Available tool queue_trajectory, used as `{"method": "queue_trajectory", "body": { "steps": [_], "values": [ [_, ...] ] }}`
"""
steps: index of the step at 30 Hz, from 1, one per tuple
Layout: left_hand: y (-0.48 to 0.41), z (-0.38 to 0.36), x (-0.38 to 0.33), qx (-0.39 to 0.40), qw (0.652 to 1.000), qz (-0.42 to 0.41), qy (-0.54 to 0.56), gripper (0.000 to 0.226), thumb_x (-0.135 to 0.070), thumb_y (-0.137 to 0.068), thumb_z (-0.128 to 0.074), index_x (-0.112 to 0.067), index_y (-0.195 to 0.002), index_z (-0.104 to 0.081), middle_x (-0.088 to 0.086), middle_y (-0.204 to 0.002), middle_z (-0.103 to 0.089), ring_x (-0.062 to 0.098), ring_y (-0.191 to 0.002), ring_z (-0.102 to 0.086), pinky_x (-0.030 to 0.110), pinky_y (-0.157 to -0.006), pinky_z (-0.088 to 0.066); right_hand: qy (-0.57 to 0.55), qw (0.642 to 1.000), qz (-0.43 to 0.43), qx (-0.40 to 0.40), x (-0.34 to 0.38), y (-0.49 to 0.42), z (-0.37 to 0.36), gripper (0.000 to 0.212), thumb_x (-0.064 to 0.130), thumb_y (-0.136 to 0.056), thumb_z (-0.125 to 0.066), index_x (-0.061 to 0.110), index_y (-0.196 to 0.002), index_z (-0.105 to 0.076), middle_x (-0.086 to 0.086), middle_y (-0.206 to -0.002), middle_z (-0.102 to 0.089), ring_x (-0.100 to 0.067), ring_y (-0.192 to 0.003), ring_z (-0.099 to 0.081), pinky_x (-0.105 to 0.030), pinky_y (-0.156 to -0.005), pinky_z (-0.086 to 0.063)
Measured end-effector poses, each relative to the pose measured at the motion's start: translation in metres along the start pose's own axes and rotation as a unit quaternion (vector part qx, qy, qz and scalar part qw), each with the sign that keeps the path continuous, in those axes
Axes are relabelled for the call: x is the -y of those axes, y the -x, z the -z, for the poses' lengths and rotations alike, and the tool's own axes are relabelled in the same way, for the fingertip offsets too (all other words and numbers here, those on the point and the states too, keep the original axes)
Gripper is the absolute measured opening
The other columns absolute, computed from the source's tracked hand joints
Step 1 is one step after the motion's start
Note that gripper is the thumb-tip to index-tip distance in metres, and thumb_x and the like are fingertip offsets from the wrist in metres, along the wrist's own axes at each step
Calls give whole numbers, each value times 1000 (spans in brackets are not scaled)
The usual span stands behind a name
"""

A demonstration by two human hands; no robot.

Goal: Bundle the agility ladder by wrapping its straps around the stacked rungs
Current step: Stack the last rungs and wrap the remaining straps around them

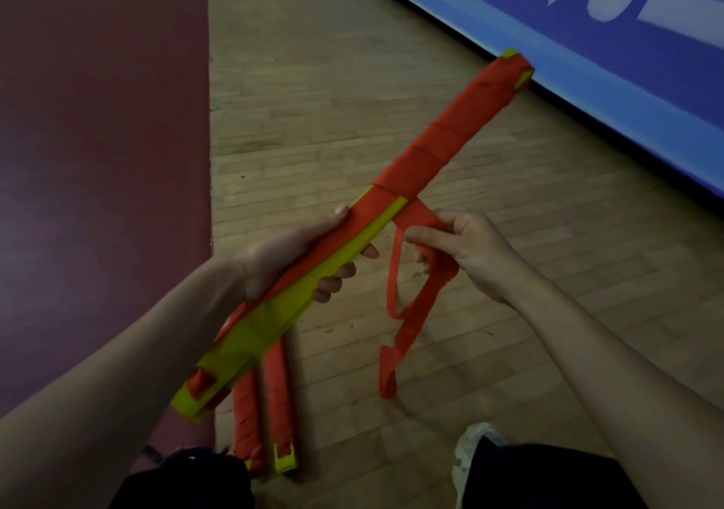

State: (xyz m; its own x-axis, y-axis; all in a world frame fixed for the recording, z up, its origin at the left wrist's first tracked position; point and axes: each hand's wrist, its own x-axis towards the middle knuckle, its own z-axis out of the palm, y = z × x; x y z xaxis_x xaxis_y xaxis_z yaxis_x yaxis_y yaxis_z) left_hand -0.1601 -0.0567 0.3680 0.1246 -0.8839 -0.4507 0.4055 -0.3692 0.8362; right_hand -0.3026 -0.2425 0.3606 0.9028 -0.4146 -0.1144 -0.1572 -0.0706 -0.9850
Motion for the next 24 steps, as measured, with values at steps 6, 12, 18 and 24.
{"method": "queue_trajectory", "body": {
  "steps": [6, 12, 18, 24],
  "values": [
    [-2, 3, 2, -46, 999, 4, -4, 55, -57, -90, -44, -7, -103, -64, 3, -69, -49, 14, -55, -42, 24, -51, -39, 50, 998, -16, 19, -3, 3, -7, 12, 21, -83, -72, 10, -80, -68, -4, -60, -67, -14, -53, -64, -25, -55, -53],
    [-9, -3, 6, -156, 985, -4, -71, 46, -53, -88, -52, -11, -99, -66, 1, -74, -53, 11, -60, -48, 26, -57, -39, 113, 991, 45, -61, -1, 2, -21, 36, 28, -83, -73, -4, -69, -62, 5, -49, -47, -6, -45, -43, -15, -46, -35],
    [-18, -23, 6, -241, 949, -57, -195, 28, -50, -88, -57, -25, -92, -69, -11, -73, -64, 2, -66, -58, 20, -60, -44, 130, 984, 67, -98, 1, -1, -31, 45, 42, -82, -71, -3, -76, -67, 8, -51, -45, -6, -50, -41, -25, -53, -33],
    [-25, -28, 12, -312, 898, -105, -291, 37, -44, -83, -69, -14, -103, -60, -2, -80, -58, 6, -67, -51, 20, -55, -39, 87, 983, 34, -156, -6, -6, -37, 37, 35, -86, -69, 10, -59, -64, 13, -41, -37, -4, -43, -35, -27, -50, -28]
  ]
}}
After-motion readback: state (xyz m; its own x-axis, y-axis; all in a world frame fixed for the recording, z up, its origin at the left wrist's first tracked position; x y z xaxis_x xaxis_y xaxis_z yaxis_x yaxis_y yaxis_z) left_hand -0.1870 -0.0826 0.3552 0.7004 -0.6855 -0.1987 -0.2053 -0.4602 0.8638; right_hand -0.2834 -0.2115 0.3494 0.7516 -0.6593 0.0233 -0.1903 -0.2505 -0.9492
